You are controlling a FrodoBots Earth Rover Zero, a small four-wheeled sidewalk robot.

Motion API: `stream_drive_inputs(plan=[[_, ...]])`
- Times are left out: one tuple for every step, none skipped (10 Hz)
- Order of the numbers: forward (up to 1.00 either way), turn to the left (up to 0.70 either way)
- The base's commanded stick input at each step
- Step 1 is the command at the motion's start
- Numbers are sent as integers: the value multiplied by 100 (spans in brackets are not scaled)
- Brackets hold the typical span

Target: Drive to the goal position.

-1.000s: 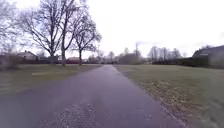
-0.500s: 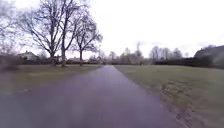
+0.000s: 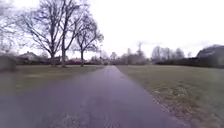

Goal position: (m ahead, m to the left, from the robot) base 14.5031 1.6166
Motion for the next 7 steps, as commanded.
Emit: stream_drive_inputs(plan=[[100, 0], [100, 0], [100, 0], [100, 0], [100, 0], [100, 0], [100, 0]])
